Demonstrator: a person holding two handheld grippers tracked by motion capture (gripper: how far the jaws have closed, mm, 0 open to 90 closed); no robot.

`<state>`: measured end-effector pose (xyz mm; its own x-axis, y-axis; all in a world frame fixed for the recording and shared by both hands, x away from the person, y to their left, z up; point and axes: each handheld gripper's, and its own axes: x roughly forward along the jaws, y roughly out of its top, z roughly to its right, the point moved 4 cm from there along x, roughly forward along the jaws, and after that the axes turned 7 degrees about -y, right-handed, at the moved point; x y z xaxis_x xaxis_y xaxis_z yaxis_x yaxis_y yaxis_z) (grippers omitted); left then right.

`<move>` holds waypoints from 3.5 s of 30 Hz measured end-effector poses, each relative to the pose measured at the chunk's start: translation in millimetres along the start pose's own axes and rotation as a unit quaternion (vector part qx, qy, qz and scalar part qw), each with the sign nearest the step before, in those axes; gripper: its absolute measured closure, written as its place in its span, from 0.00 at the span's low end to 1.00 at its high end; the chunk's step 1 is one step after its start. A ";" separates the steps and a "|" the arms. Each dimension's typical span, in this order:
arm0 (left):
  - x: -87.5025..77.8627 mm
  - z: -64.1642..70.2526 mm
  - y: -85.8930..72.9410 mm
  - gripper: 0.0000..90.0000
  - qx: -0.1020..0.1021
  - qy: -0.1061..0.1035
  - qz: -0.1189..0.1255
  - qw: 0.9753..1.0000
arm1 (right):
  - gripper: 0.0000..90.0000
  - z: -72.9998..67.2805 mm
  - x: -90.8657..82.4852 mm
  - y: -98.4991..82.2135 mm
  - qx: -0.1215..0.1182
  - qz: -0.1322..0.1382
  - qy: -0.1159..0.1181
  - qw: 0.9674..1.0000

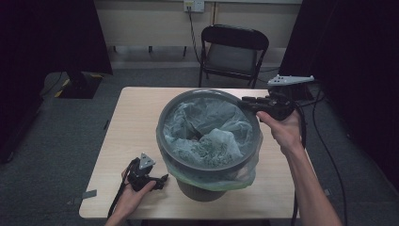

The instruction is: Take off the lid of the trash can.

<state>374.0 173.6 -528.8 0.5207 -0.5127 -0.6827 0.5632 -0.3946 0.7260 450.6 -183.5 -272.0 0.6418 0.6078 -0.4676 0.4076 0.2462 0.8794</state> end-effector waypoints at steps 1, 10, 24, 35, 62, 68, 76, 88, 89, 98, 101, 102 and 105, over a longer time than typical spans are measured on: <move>0.1 0.0 0.0 0.11 0.000 0.000 0.000 1.000 | 0.77 -0.2 1.0 -0.4 0.001 -0.002 0.000 1.000; 0.1 0.1 0.0 0.11 0.000 0.000 0.000 1.000 | 0.80 -3.3 4.5 -2.7 -0.007 -0.016 -0.002 1.000; 0.1 0.1 0.0 0.11 -0.001 -0.001 0.000 1.000 | 0.84 -8.6 3.6 -0.7 -0.019 -0.024 0.007 0.999; 0.1 0.2 0.0 0.11 -0.002 -0.001 0.001 1.000 | 0.86 -8.6 3.1 0.4 -0.015 -0.011 0.003 1.000; 0.1 0.2 0.0 0.11 -0.001 -0.001 0.000 1.000 | 0.88 0.4 -5.8 13.1 0.037 0.036 0.043 0.998; 0.1 0.1 0.0 0.11 -0.001 -0.001 0.000 1.000 | 0.88 1.6 -9.2 15.0 0.043 0.043 0.044 0.997; 0.1 0.1 0.0 0.11 -0.001 -0.001 0.000 1.000 | 0.88 6.9 -6.5 16.0 0.059 0.048 0.053 0.996; 0.1 0.2 0.0 0.11 -0.001 -0.001 0.000 1.000 | 0.88 20.3 -14.1 14.3 0.078 0.059 0.050 0.994; 0.2 0.2 0.0 0.11 -0.001 -0.001 0.001 1.000 | 0.88 21.5 -14.6 14.3 0.079 0.059 0.050 0.994; 0.0 0.1 0.0 0.11 -0.001 -0.001 0.000 1.000 | 0.88 33.0 -17.1 16.7 0.093 0.066 0.034 0.993; 0.1 0.2 0.0 0.11 -0.001 -0.001 0.000 1.000 | 0.88 37.6 -16.8 17.9 0.100 0.071 0.026 0.992; 0.1 0.2 0.0 0.11 -0.001 -0.001 0.000 1.000 | 0.88 37.6 -16.8 17.9 0.100 0.071 0.026 0.992; 0.0 0.2 0.0 0.11 -0.001 -0.001 0.000 1.000 | 0.88 44.1 -15.8 18.8 0.111 0.073 0.016 0.991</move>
<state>373.9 173.5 -528.8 0.5193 -0.5137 -0.6830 0.5646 -0.3936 0.7254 476.8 -221.7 -252.0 0.6844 0.6497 -0.3310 0.4478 -0.0162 0.8940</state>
